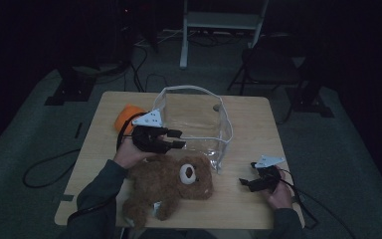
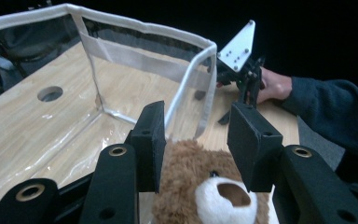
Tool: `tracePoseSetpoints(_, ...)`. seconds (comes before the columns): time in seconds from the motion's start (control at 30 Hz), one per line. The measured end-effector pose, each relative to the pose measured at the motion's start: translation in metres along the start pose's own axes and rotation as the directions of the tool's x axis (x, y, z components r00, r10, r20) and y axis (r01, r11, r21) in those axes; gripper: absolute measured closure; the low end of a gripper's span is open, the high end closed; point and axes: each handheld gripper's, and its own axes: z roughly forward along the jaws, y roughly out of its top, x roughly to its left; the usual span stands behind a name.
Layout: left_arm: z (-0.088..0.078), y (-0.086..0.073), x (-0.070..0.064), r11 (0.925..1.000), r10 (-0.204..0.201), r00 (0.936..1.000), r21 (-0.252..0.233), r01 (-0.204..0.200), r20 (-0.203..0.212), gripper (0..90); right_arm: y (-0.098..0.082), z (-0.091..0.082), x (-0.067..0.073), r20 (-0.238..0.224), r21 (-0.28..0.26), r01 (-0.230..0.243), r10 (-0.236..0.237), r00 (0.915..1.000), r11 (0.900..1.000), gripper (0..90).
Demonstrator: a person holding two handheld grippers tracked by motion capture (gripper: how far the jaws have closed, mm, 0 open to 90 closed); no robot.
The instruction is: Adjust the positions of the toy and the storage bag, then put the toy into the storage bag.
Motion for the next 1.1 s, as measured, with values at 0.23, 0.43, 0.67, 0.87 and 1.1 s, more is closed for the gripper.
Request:
tracePoseSetpoints(0.23,-0.006,-0.005,-0.004,0.9999,-0.011,0.9999,-0.011,0.012,0.012,55.4,0.000,0.000,0.000,0.000,0.000,0.000,0.000,1.0000,1.000,11.5)
tracePoseSetpoints(0.43,-0.008,-0.010,-0.006,0.9998,-0.011,0.9998,-0.015,0.011,0.018,52.9,0.000,0.000,0.000,0.000,0.000,0.000,0.000,1.0000,1.000,11.4)
tracePoseSetpoints(0.67,-0.004,-0.016,-0.012,0.9992,0.038,0.9993,0.008,-0.038,0.000,52.6,0.000,0.000,0.000,0.000,0.000,0.000,0.000,1.0000,1.000,11.5)
tracePoseSetpoints(0.87,-0.004,-0.020,-0.015,0.9969,0.078,0.9969,0.011,-0.078,-0.011,54.5,0.000,0.000,0.000,0.000,0.000,-0.001,0.001,1.0000,1.000,11.4)
tracePoseSetpoints(1.1,-0.001,-0.026,-0.019,0.9941,0.103,0.9942,0.036,-0.102,-0.031,52.6,0.000,0.000,0.000,0.000,0.000,0.000,0.000,1.0000,1.000,11.4)
